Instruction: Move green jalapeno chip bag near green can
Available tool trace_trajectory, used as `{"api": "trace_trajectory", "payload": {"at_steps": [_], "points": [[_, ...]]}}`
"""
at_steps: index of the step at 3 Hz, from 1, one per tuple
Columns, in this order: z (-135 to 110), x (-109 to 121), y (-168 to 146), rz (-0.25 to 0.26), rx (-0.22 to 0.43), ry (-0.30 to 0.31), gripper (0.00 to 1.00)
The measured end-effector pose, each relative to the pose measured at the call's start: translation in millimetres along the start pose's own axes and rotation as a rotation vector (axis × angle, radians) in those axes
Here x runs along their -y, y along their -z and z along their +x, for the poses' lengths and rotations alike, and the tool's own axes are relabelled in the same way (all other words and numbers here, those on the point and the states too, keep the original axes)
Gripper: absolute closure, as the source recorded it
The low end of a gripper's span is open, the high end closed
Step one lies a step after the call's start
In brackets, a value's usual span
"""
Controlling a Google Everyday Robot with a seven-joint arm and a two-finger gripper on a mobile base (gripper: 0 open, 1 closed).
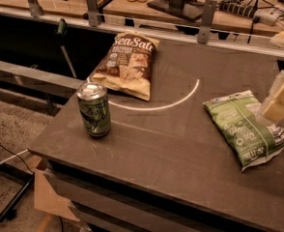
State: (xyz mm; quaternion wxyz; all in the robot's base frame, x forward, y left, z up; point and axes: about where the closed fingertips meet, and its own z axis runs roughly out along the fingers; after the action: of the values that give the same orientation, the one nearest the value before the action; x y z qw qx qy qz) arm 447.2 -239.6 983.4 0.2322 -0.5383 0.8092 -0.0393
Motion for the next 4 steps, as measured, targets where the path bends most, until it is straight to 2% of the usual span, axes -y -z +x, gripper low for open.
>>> {"api": "trace_trajectory", "payload": {"at_steps": [1,2,3,4], "points": [[60,13,-9,0.07,0.105,-0.206,0.0],[118,33,-21,0.093,0.247,-0.429,0.0],[136,33,-38,0.034,0.331,-0.509,0.0],[135,28,-56,-0.052,0.366,-0.503,0.0]]}}
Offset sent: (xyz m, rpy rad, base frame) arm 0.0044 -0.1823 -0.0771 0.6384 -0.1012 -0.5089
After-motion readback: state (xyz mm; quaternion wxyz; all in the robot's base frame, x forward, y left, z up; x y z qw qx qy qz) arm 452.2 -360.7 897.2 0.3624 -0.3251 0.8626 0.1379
